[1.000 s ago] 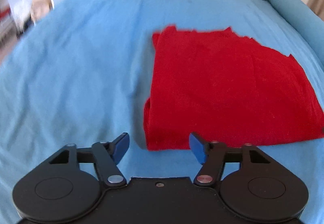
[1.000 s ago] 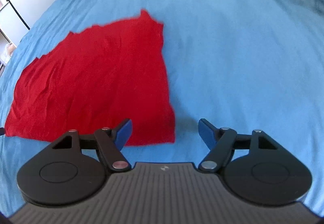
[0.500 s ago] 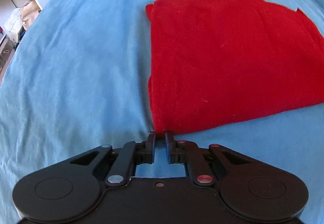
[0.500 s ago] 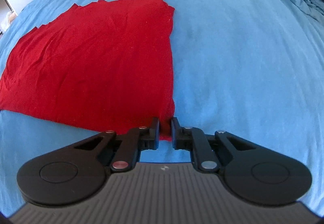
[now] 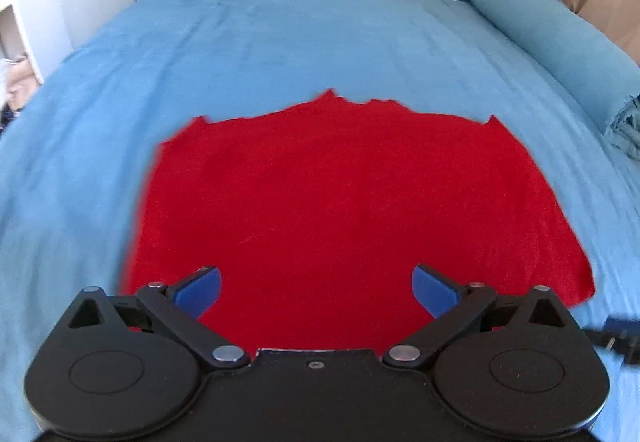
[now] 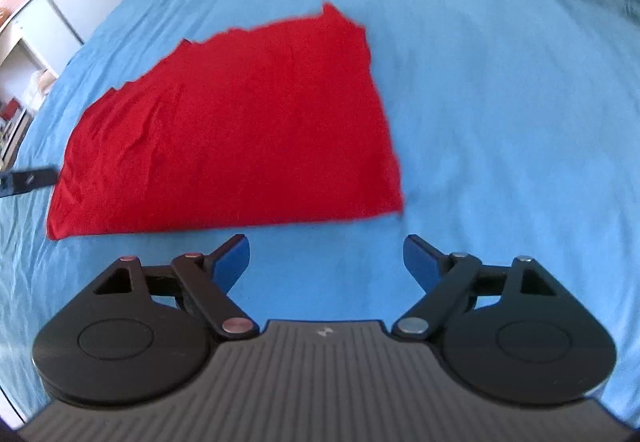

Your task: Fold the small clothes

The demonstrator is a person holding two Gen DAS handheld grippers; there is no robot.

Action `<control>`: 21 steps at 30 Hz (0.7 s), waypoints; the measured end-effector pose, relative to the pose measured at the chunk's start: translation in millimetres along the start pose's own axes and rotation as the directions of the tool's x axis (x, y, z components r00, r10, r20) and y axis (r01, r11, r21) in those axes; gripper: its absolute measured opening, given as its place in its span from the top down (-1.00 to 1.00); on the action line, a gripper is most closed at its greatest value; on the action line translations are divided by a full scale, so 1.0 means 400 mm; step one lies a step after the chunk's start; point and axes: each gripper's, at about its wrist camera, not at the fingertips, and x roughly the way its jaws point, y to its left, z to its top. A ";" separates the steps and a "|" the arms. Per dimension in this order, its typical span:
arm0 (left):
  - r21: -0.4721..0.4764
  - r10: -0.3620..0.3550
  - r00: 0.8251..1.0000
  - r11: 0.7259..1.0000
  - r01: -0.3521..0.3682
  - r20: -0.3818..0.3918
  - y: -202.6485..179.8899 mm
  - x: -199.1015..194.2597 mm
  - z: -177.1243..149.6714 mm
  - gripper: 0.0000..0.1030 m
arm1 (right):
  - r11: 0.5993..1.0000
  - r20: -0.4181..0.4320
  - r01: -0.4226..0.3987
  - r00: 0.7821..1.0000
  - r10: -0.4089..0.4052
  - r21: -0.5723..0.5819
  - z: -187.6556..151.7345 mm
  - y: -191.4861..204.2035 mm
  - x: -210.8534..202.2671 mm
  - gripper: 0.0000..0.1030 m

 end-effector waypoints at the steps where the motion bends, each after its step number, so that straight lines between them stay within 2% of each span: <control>1: -0.003 -0.006 1.000 1.000 0.006 -0.002 -0.015 0.026 0.011 -1.00 | 0.999 0.002 -0.005 1.000 0.005 0.032 -0.005 -0.002 0.012 -0.93; 6: -0.029 0.043 0.999 0.999 -0.043 0.001 -0.038 0.126 0.050 -0.99 | 0.973 0.079 -0.023 0.997 0.005 0.230 -0.001 -0.047 0.070 -0.93; 11: -0.068 0.059 0.996 0.996 -0.063 -0.060 -0.032 0.191 0.052 -0.98 | 0.894 0.146 -0.051 0.989 -0.016 0.445 0.012 -0.107 0.093 -0.84; 13: -0.074 0.080 0.992 0.993 -0.087 -0.100 -0.031 0.216 0.045 -0.96 | 0.872 0.154 -0.050 0.988 -0.030 0.487 0.010 -0.114 0.091 -0.74; 15: -0.064 0.087 0.991 0.994 -0.094 -0.098 -0.029 0.224 0.033 -0.97 | 0.861 0.155 -0.044 0.987 -0.040 0.507 0.005 -0.116 0.085 -0.59; 19: -0.032 0.111 0.989 0.993 -0.115 -0.102 -0.037 0.233 0.027 -1.00 | 0.853 0.144 -0.031 0.988 -0.051 0.521 0.002 -0.112 0.088 -0.48; 20: -0.030 0.115 0.988 0.992 -0.119 -0.104 -0.037 0.237 0.025 -1.00 | 0.856 0.138 -0.022 0.989 -0.058 0.517 0.004 -0.113 0.087 -0.37; 21: -0.024 0.119 0.987 0.992 -0.122 -0.107 -0.038 0.241 0.024 -1.00 | 0.859 0.129 -0.006 0.989 -0.069 0.512 0.007 -0.112 0.089 -0.14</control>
